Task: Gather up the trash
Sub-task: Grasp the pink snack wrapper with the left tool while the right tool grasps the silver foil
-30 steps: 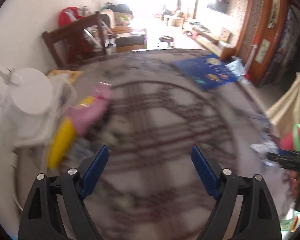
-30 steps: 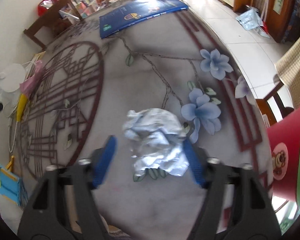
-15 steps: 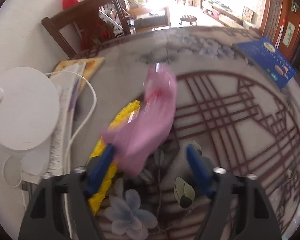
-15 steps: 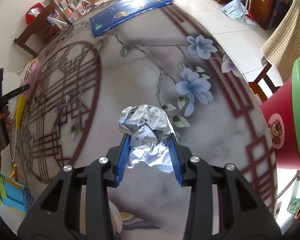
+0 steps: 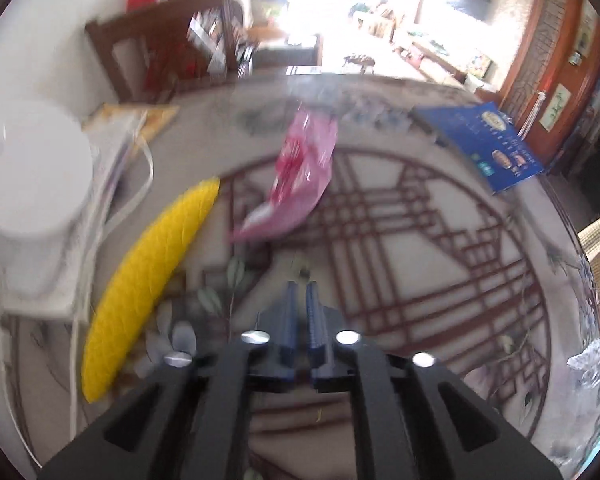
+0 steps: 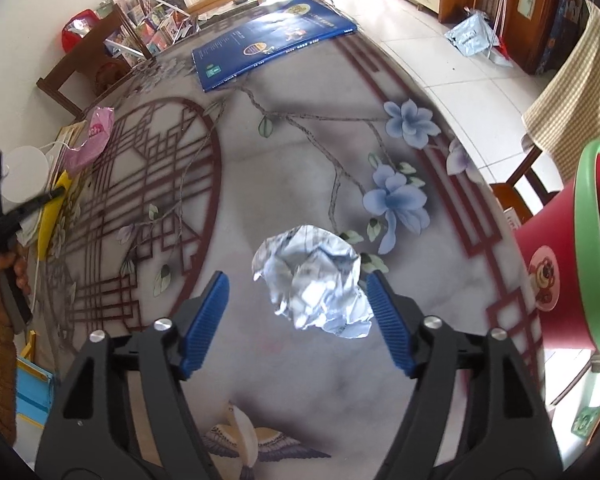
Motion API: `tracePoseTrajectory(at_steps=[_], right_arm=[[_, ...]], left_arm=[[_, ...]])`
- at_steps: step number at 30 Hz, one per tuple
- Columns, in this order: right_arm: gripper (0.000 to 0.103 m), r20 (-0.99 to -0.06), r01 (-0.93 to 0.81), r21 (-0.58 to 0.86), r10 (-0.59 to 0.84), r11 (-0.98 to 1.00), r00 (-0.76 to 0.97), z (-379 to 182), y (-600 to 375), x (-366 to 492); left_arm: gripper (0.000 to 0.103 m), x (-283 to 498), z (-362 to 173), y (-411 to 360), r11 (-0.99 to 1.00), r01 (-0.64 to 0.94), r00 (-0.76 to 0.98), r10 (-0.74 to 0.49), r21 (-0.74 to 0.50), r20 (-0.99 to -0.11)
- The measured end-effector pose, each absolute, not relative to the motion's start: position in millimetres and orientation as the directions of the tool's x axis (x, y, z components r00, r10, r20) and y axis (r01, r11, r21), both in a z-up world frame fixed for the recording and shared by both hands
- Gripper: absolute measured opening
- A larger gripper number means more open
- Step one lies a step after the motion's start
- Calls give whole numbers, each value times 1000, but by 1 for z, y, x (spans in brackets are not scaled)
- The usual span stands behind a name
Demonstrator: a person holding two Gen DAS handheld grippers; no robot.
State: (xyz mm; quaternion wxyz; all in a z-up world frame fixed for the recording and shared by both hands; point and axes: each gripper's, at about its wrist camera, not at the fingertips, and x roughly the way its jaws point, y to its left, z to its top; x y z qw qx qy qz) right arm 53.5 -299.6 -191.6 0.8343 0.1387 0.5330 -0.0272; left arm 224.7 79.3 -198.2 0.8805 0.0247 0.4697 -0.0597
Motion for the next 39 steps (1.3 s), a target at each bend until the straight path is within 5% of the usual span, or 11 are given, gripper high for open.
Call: tracePoseTrajectory(at_steps=[2, 4, 7, 14, 17, 20, 23, 34, 37, 39], right_arm=[[74, -903, 188, 189, 95, 964, 420, -195, -300, 57], [74, -906, 192, 185, 92, 964, 413, -198, -301, 59], [75, -902, 196, 197, 99, 960, 420, -198, -302, 61], [76, -905, 200, 204, 106, 958, 412, -200, -305, 65], [78, -904, 195, 196, 100, 961, 415, -199, -305, 67], [78, -906, 190, 189, 96, 963, 413, -198, -306, 70], [78, -905, 188, 191, 99, 963, 414, -198, -306, 72], [77, -929, 139, 162, 104, 977, 355, -217, -292, 89], [49, -921, 134, 184, 124, 974, 369, -213, -292, 84], [45, -915, 130, 193, 131, 973, 382, -207, -291, 79]], left_arm=[[55, 235, -186, 75, 989, 148, 590, -79, 11, -804], [56, 248, -174, 69, 986, 164, 617, -74, 36, -783], [71, 273, -167, 65, 981, 184, 624, -75, 53, -778], [72, 335, -213, 63, 987, 156, 500, -37, 48, -865], [70, 345, -230, 66, 991, 131, 461, -37, 26, -887], [41, 350, -243, 69, 995, 102, 427, -40, 4, -904], [24, 341, -239, 75, 998, 67, 456, -46, -17, -889], [23, 252, -206, 43, 981, 133, 500, -190, -142, -845], [23, 220, -196, 27, 973, 167, 504, -223, -160, -834], [23, 204, -190, 19, 967, 185, 503, -247, -175, -828]])
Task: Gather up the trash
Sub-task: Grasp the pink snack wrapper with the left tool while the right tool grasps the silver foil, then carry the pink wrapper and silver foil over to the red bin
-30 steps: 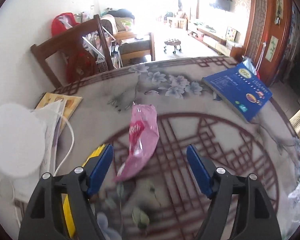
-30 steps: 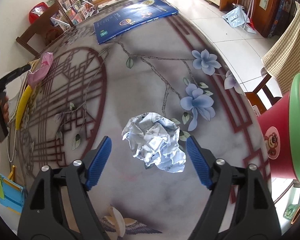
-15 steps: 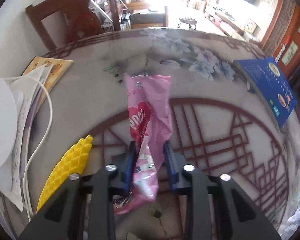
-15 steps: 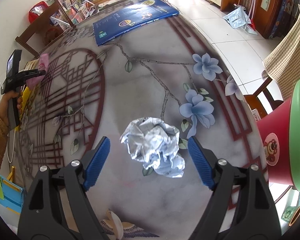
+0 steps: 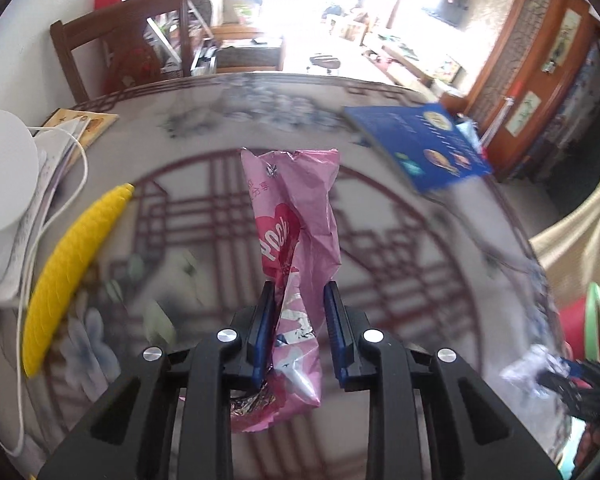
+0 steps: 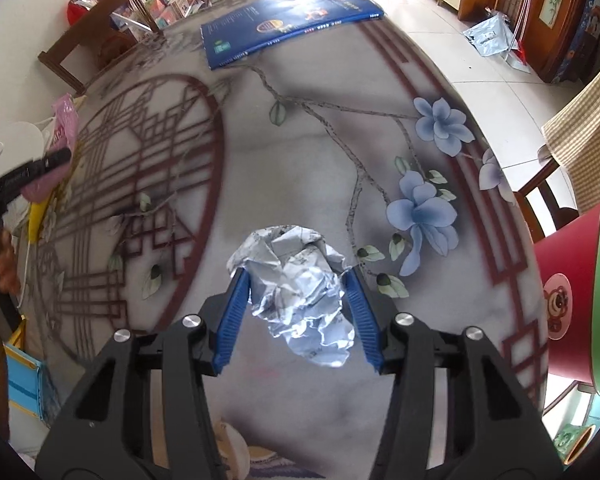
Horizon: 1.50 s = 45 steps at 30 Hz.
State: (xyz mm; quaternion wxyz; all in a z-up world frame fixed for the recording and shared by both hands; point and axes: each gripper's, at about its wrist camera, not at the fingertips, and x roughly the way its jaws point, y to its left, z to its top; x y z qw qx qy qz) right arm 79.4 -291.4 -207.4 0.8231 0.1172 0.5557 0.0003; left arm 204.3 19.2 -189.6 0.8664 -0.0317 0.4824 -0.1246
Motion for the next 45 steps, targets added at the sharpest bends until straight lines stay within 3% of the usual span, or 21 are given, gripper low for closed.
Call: tracePoseTrajectory(at_steps=[23, 45], right_arm=[[45, -782, 148, 288, 143, 946, 606, -120, -302, -21], [45, -760, 151, 330, 168, 932, 627, -114, -394, -40]], left_arm=[[23, 81, -114, -58, 902, 379, 537, -394, -204, -746], [23, 59, -106, -165, 890, 427, 534, -390, -159, -750]])
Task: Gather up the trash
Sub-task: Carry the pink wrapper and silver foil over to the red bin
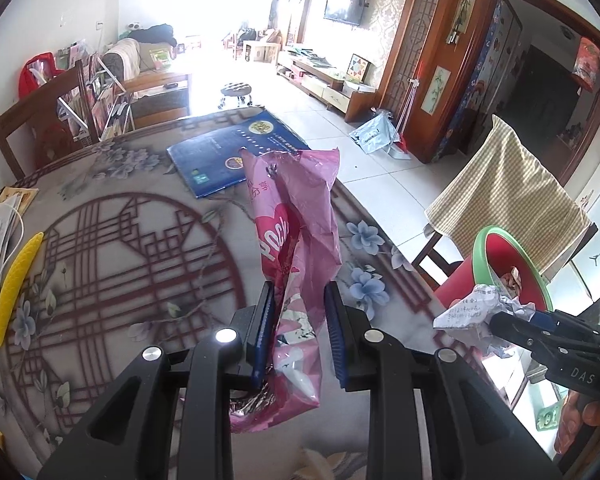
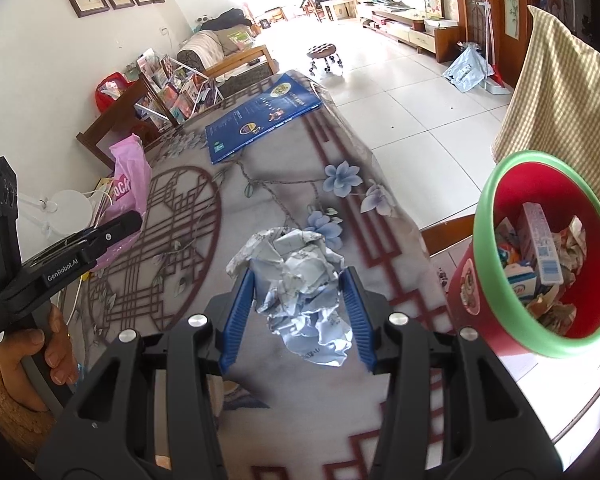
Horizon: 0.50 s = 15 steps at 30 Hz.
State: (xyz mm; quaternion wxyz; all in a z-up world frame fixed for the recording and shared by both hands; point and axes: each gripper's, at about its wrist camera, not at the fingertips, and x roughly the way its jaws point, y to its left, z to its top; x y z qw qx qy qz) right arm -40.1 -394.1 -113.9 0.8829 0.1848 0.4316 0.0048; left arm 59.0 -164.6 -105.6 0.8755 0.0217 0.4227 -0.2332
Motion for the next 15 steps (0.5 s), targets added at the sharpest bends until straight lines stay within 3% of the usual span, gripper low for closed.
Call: tracePoseTrajectory(at_steps=[15], right_arm=[[45, -740, 154, 349, 171, 925, 651, -109, -475, -44]], left_arm=[[23, 49, -103, -250, 872, 459, 498, -409, -168, -765]])
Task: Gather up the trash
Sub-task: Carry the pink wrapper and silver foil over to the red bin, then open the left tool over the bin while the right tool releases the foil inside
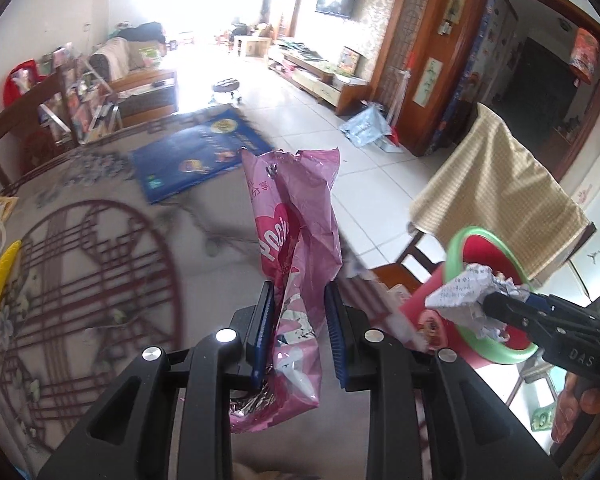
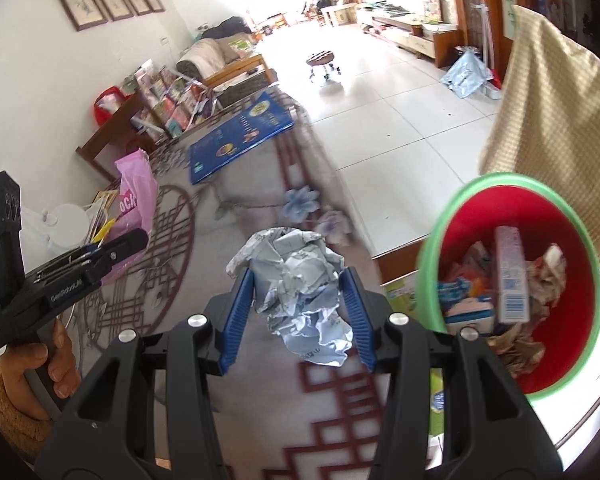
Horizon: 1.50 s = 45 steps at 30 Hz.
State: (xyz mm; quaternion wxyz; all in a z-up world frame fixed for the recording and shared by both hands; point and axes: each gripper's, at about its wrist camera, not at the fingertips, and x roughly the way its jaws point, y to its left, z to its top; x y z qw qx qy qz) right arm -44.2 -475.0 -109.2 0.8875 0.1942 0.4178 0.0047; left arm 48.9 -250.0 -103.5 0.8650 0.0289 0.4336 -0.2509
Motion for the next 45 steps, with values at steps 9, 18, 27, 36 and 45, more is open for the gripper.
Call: tracePoseTrajectory(at_steps=[9, 18, 27, 36, 45], right_arm=[[45, -742, 339, 338, 27, 878, 670, -109, -574, -87], [46, -770, 465, 332, -49, 821, 636, -123, -637, -118], [69, -766, 472, 338, -53, 814, 641, -128, -656, -127], [97, -721, 434, 293, -101, 852, 686, -109, -637, -120], [98, -607, 276, 143, -136, 950, 783, -82, -552, -84]], left_arm=[[24, 25, -108, -363, 731, 648, 356, -540, -215, -763], [25, 4, -124, -466, 601, 763, 220, -590, -240, -776], [72, -1, -100, -477, 594, 774, 297, -646, -220, -703], [95, 2, -60, -433, 709, 686, 525, -638, -164, -564], [95, 7, -32, -335, 865, 489, 729, -477, -115, -491]])
